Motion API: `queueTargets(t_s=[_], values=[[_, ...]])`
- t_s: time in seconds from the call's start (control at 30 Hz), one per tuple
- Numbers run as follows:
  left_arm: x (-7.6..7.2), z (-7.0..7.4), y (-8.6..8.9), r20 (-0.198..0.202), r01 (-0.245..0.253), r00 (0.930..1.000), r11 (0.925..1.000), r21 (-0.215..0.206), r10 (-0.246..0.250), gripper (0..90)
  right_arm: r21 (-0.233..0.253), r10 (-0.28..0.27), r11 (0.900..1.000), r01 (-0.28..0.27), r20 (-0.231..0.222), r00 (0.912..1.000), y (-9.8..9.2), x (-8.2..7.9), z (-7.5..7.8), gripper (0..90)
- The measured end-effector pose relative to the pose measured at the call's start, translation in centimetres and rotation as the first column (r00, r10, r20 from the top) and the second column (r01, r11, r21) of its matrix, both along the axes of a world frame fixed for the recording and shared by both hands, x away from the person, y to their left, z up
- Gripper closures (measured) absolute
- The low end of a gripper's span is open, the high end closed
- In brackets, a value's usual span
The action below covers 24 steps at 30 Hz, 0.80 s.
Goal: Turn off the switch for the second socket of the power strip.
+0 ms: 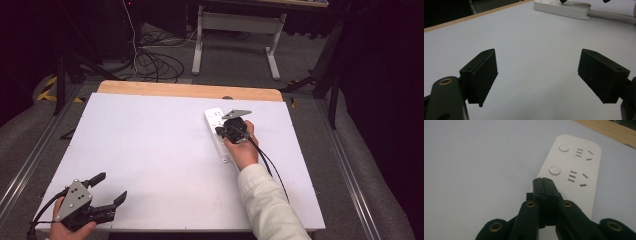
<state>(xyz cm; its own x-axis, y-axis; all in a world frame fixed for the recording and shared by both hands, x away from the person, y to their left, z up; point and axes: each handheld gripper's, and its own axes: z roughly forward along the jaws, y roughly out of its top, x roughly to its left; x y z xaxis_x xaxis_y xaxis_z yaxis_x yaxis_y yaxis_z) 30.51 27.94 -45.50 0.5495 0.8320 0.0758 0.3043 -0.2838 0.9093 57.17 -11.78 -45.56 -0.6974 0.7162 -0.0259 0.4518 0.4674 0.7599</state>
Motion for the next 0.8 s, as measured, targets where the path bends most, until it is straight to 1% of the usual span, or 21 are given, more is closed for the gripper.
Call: queueTargets(t_s=[0.27,0.4,0.57,0.67,0.8], values=[[0.03,0.00,0.01,0.001,0.000,1.0000,1.0000,0.003,0.000,16.6,-0.013,-0.004,1.000,0.004,-0.004,1.0000,0.00,0.06,-0.10,90.0],[0.04,-0.01,0.02,0.000,-0.001,1.0000,1.0000,0.002,0.001,16.6,-0.010,-0.005,1.000,0.005,-0.002,1.0000,-0.06,0.13,-0.15,90.0],[0.04,-0.01,0.01,0.000,0.000,1.0000,1.0000,0.002,0.000,16.6,-0.022,-0.006,1.000,0.006,-0.003,1.0000,0.07,0.07,-0.18,90.0],[0.05,-0.01,0.02,0.000,0.000,1.0000,1.0000,0.002,0.000,16.7,-0.021,-0.011,1.000,0.011,-0.005,0.9999,0.11,0.07,-0.25,90.0],[0.05,-0.02,0.00,0.000,-0.002,1.0000,1.0000,0.001,0.002,16.6,-0.034,-0.010,0.999,0.010,-0.002,0.9999,0.22,0.01,-0.31,90.0]])
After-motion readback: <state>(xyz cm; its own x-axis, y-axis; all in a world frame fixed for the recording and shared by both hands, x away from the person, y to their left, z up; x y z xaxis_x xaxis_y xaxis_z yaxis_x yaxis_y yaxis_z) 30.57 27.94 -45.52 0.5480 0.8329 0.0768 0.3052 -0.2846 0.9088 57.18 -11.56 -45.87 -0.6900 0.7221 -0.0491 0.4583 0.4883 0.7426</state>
